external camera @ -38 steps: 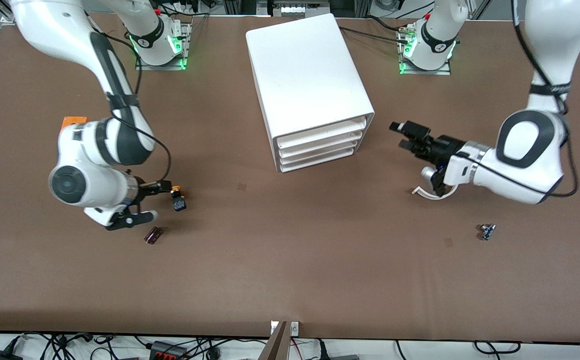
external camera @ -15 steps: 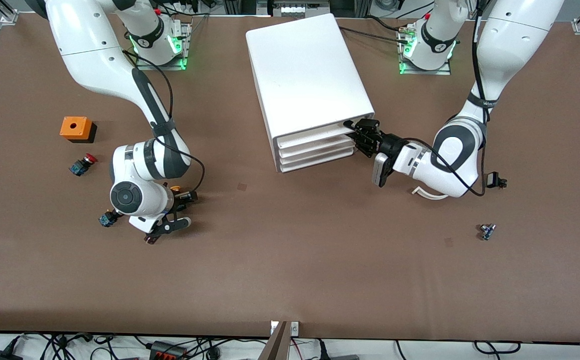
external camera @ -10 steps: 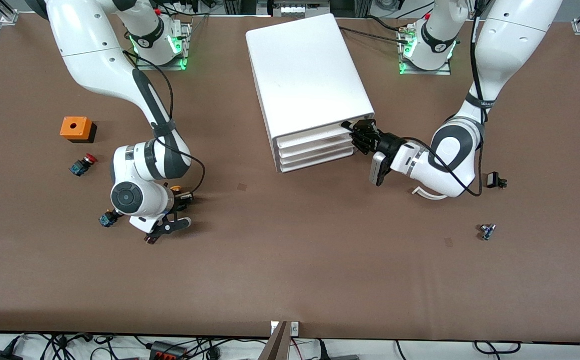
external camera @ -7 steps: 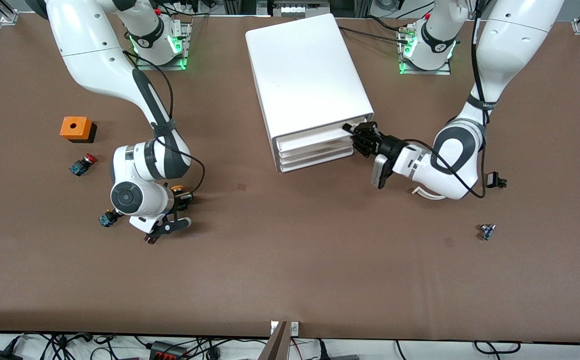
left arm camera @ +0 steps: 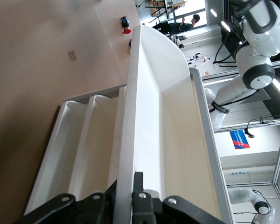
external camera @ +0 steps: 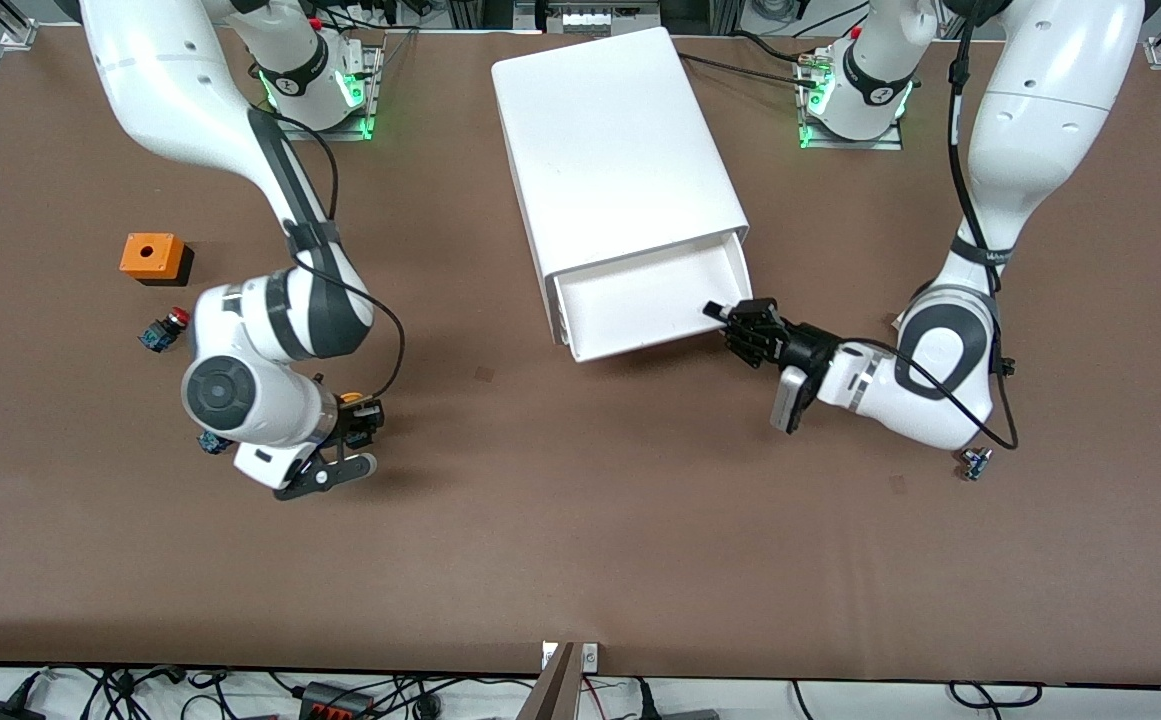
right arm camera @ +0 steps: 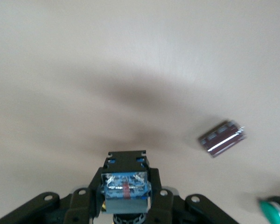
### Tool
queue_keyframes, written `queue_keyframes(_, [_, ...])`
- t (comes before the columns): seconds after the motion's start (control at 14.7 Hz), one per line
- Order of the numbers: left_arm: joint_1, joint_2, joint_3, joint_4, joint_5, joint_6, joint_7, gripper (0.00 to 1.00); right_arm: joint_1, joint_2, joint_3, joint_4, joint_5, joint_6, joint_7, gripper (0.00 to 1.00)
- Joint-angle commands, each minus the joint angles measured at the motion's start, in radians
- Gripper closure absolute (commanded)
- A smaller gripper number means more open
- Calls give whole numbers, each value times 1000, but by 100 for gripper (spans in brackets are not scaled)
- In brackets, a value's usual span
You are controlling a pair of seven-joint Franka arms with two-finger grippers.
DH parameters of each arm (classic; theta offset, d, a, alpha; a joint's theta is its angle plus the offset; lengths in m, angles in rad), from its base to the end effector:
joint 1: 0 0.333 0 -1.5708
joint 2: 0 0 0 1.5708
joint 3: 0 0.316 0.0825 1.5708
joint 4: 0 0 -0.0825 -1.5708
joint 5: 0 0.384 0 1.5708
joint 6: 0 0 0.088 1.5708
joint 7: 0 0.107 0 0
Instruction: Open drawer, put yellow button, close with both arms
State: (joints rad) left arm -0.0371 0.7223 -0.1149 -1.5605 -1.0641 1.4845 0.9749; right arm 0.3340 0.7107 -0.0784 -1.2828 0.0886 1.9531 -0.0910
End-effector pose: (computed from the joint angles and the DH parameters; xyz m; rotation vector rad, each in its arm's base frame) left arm 0.6209 -0.1848 0.2439 1.7014 -0.6548 -0.2248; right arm 0.7074 0.2050 0.3270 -3.0718 -0.5113 0.0632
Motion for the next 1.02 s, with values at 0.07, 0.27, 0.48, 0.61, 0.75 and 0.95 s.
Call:
queue_keyframes(0.07, [-18,45,29,70,1,71,36,0,36,7,2,198,16,-97,-4,100])
queue_keyframes(0.27, [-13,-18,34,73,28,63,-37,0,112,-22,-1,215,43,-143,140,100])
queue_keyframes(0.48, [-12,-118,23,82,149,60,-345,0,172,-22,-1,272,48,-172,241,100])
queue_keyframes(0.61, [-13,-139,20,109,249,59,-476,0,221,-22,-1,309,48,-172,307,100])
queue_keyframes(0.75, [-23,-153,18,144,446,40,-576,0,273,-22,-1,345,46,-155,371,100])
queue_keyframes(0.95, [-29,-155,18,169,543,13,-692,0,338,-19,0,355,46,-44,441,100])
